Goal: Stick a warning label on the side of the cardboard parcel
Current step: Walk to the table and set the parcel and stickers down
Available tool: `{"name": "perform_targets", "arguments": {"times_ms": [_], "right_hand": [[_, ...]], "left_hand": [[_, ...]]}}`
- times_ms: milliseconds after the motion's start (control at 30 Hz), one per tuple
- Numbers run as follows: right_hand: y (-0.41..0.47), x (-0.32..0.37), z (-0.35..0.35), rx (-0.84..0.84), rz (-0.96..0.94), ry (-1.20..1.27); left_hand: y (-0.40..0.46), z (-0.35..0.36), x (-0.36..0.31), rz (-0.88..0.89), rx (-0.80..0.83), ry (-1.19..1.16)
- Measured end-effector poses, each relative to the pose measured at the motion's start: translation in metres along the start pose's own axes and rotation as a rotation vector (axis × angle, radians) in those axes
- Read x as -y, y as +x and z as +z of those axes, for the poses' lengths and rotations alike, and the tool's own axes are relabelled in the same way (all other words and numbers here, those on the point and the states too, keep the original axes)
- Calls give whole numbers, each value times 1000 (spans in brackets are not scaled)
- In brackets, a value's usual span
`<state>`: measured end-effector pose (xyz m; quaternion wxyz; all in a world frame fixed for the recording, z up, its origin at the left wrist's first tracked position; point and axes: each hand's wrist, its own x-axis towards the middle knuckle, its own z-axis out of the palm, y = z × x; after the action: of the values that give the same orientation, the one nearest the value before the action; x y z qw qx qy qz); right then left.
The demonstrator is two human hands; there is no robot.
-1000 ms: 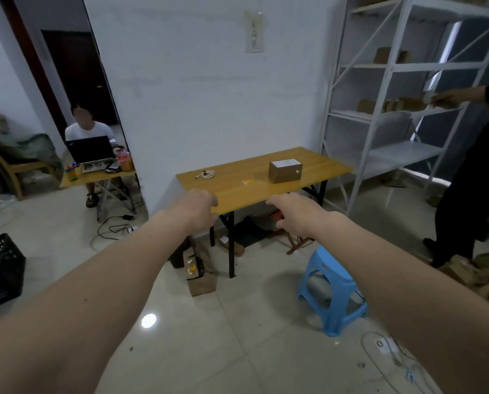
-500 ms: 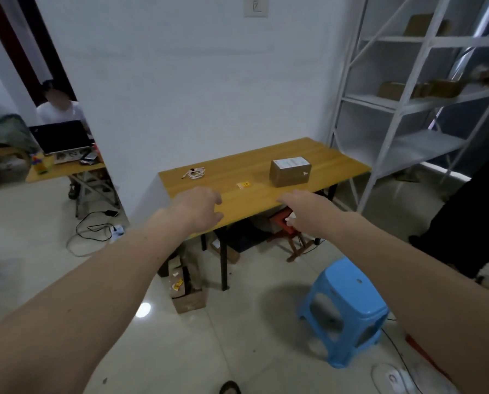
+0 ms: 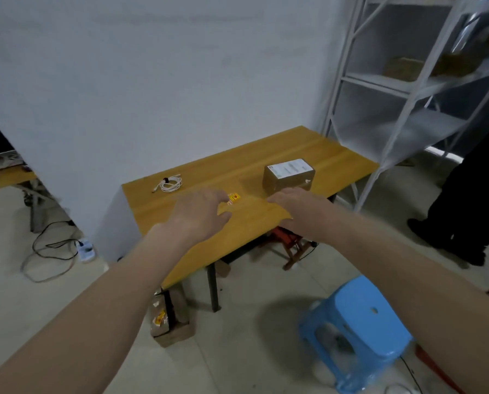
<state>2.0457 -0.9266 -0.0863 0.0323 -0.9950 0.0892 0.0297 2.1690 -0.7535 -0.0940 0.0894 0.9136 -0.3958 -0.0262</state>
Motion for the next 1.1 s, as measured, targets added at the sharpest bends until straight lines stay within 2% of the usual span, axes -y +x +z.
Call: {"name": "perform_targets", "arguments": {"times_ms": [367, 667, 933, 1100], "right_hand": [[110, -84, 14, 23, -66, 78], [216, -172, 23, 64, -144, 147], [291, -232, 41, 137, -190, 243], [350, -263, 51, 139, -203, 221]], "left_hand": [[116, 37, 4, -71, 17, -79], [235, 60, -29, -130, -64, -172], [314, 93, -20, -247, -12, -251], [377, 110, -3, -319, 4, -274]]}}
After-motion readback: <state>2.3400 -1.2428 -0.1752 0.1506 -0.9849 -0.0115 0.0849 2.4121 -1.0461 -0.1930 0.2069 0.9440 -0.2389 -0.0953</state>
